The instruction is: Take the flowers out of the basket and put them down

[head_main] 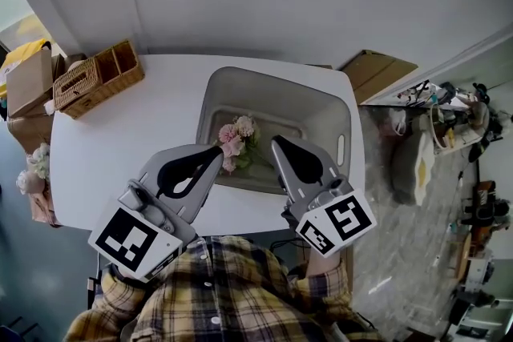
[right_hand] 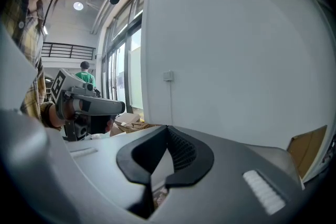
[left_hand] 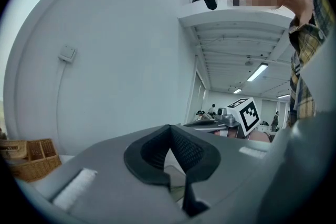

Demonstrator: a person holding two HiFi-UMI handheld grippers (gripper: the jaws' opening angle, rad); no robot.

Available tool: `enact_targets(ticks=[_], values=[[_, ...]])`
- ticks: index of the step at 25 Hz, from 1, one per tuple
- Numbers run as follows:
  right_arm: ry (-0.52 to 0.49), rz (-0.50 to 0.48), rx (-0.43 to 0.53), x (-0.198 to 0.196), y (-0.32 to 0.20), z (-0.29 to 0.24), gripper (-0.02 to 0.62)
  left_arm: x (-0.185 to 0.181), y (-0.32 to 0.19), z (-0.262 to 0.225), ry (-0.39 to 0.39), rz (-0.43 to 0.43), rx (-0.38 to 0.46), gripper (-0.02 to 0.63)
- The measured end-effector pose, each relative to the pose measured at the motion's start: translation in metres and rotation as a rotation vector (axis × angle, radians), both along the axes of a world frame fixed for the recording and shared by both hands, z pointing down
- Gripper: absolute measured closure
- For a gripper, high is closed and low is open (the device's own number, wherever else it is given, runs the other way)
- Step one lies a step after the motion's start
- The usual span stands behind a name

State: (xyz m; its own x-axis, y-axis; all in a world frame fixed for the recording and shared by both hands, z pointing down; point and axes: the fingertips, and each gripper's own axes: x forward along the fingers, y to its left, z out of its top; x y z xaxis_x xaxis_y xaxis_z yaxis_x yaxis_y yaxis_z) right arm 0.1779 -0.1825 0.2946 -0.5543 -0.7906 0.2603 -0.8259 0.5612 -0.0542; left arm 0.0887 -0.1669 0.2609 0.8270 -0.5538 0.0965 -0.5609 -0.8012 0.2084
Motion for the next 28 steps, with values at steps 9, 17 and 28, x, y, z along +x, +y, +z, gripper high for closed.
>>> enact_targets(ticks=[9, 17, 28], values=[[0.025, -0.05, -0.056, 0.002, -0.01, 0.01, 0.509, 0.001, -0.007, 0.003, -0.007, -0.025, -0.001, 0.592], [0.15, -0.12, -0.11, 0.007, -0.021, 0.026, 0.454, 0.001, -0.01, 0.01, -0.007, -0.036, -0.018, 0.592], [0.25, -0.194, -0.309, 0.019, -0.029, 0.075, 0.366, -0.011, -0.02, 0.008, -0.025, -0.076, -0.012, 0.592]])
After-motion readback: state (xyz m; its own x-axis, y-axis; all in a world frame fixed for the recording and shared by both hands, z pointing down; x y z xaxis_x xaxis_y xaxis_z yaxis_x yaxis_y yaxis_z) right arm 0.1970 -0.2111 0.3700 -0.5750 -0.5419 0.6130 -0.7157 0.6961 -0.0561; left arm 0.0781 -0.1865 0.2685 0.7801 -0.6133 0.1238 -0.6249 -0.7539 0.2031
